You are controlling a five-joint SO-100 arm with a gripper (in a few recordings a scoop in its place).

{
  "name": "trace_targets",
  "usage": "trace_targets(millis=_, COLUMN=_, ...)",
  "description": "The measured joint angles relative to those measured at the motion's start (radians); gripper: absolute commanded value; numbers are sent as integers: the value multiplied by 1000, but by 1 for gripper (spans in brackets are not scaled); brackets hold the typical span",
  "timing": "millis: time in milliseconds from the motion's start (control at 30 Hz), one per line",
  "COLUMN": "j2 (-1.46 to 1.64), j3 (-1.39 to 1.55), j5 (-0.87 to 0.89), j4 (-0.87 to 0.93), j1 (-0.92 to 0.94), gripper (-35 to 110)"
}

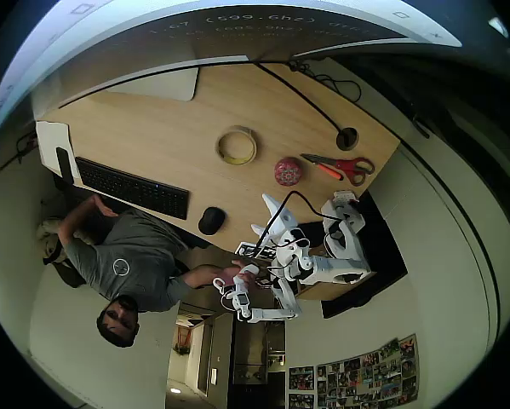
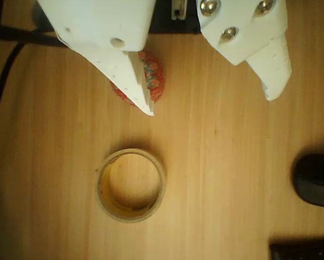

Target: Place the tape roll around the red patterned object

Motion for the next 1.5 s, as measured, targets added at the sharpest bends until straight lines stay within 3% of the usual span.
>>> trace_targets(millis=367, j2=-28, j3=-249, j5=-6, j4=255, j1=28, gripper=51)
trace_targets(millis=633, j2=-55, j3=-334, j5=12, j4=310, j1=43, gripper=53)
trace_targets(millis=1100, j2=-235, j3=-373, j5=107, j4=288, j1=147, gripper=53)
trace_targets(millis=1500, j2=-173, j3=-187, j5=81, j4=63, j1=169, gripper=50)
